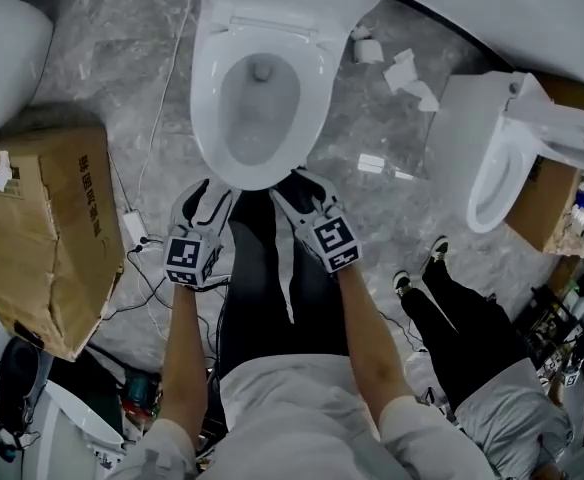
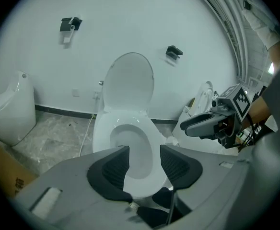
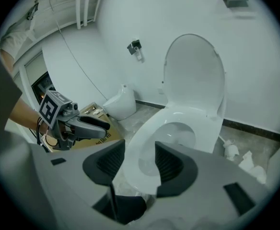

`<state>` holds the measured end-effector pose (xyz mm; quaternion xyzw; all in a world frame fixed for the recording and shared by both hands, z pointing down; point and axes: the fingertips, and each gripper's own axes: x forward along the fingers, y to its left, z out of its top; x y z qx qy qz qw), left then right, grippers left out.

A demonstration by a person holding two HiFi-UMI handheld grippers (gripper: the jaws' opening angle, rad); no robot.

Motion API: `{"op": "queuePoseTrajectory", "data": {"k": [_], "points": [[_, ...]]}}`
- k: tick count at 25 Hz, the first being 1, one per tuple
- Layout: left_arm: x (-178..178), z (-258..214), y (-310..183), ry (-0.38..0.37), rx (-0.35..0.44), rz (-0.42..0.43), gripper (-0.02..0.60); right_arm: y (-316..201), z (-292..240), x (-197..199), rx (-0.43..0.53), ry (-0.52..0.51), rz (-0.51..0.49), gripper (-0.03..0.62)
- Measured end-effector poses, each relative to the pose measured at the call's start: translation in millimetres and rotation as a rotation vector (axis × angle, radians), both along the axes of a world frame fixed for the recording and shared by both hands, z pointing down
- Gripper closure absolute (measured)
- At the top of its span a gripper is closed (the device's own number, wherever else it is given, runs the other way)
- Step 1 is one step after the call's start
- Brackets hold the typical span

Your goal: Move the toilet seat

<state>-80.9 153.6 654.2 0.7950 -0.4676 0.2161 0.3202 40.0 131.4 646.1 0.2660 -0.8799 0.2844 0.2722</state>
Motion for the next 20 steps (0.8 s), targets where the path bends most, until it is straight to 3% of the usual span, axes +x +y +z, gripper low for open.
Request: {"op": "queuePoseTrajectory", "data": {"k": [11,13,17,20], "points": [[-14,94,16,-0.009,-0.079,-0.037,0.342,21,97,26,-0.088,0.067,0.107,0.352],[-16,110,22,-0.008,-0.107,-0.050,0.332,25,113,29,-0.113,0.076,0.125,0.304],[-17,136,35,0.001,-0.158,-0.092,0.321,33,141,34,-0.151,0.089,0.158,0.304],[-14,148,45,0.014,-0.185,-0.077,0.309,41,156,33,-0.184,0.084,0.165,0.267]]}}
